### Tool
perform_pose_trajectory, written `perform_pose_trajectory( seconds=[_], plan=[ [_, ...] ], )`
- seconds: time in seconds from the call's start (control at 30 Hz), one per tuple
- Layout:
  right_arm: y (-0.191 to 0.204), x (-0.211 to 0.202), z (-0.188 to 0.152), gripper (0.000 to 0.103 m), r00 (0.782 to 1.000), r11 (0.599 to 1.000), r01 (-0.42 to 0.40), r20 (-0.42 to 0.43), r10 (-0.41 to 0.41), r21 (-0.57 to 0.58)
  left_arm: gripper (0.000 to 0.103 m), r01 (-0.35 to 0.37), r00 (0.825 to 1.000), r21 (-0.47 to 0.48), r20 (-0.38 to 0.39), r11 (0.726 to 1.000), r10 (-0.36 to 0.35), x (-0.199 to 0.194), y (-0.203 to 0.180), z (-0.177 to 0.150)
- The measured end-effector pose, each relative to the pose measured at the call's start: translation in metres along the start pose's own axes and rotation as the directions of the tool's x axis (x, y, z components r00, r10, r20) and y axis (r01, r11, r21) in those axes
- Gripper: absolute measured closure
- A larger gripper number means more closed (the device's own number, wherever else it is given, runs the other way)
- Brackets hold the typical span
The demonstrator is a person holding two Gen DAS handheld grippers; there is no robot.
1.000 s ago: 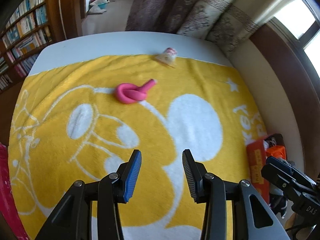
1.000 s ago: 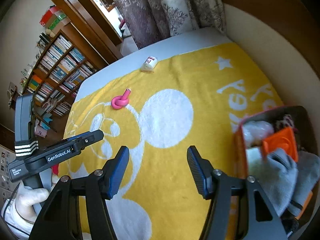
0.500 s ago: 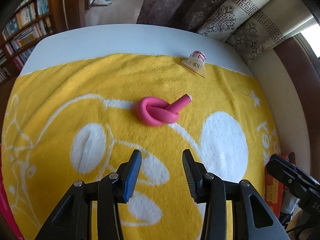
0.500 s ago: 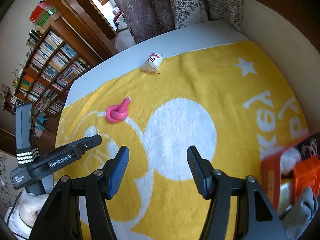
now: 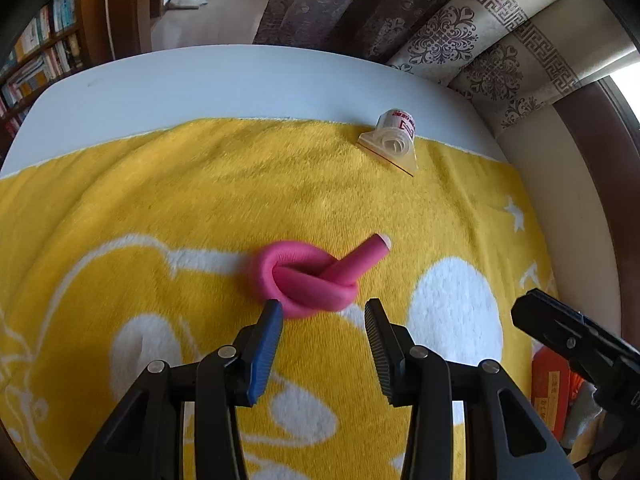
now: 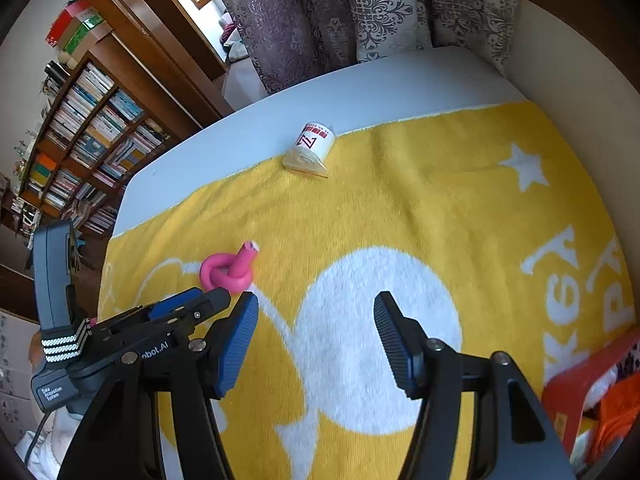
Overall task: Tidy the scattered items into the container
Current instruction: 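Grasp the pink knotted tube with the left gripper while the right grasps the bagged tape roll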
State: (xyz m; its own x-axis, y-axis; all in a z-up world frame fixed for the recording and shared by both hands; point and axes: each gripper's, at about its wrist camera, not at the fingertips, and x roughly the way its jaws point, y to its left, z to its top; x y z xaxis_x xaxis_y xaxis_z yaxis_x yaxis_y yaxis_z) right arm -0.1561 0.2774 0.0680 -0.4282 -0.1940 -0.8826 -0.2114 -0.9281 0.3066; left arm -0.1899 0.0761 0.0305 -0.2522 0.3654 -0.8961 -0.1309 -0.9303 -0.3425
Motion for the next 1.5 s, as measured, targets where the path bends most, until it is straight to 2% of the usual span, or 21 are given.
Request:
perform_pose_trajectory(
  seconds=[0.07,0.43,0.63,0.83,1.0,1.27,1.33,1.37,1.4,1.5],
  plan=[
    [0.000,0.005,0.005,0.039,1.000,1.000,0.005,-0.001,-0.005,0.002,0.036,0.009,1.000,0.001,0.015,1.000,-0.010,0.002,0.000,0.002],
    [0.005,0.034,0.034,0.039,0.999,0.999,0.035,-0.011,-0.035,-0.019,0.036,-0.011,0.998,0.082,0.060,0.997,0.006,0.011,-0.005,0.013],
    [0.012,0.055,0.062,0.039,0.999,0.998,0.040,-0.009,-0.041,-0.046,0.036,-0.005,0.999,0.020,0.041,1.000,0.004,0.014,0.015,0.011],
    [0.022,0.085,0.088,0.039,0.997,0.996,0.068,-0.017,-0.069,-0.066,0.036,0.012,0.999,0.033,0.047,0.999,-0.014,0.017,0.015,0.011],
    [0.021,0.104,0.109,0.038,0.995,0.995,0.095,-0.026,-0.096,-0.024,0.036,0.024,0.999,0.041,0.043,0.999,-0.026,0.020,0.012,0.013],
    [0.018,0.131,0.125,0.039,0.990,0.992,0.124,-0.063,-0.124,-0.015,0.036,0.026,0.999,0.061,0.030,0.998,-0.028,0.025,0.004,0.018],
    [0.021,0.132,0.124,0.042,0.989,0.990,0.135,-0.057,-0.138,-0.041,0.036,0.023,0.999,0.066,0.030,0.998,-0.025,0.026,0.001,0.020],
    [0.023,0.131,0.123,0.052,0.988,0.989,0.139,-0.057,-0.142,-0.056,0.036,0.024,0.999,0.070,0.031,0.997,-0.026,0.027,0.000,0.020],
    [0.024,0.130,0.122,0.055,0.986,0.986,0.150,-0.057,-0.154,-0.070,0.036,0.022,0.999,0.079,0.032,0.997,-0.024,0.028,-0.002,0.021],
    [0.021,0.124,0.120,0.057,0.987,0.987,0.145,-0.058,-0.149,-0.070,0.036,-0.019,0.999,0.130,0.039,0.991,0.014,0.031,-0.009,0.018]
  ],
)
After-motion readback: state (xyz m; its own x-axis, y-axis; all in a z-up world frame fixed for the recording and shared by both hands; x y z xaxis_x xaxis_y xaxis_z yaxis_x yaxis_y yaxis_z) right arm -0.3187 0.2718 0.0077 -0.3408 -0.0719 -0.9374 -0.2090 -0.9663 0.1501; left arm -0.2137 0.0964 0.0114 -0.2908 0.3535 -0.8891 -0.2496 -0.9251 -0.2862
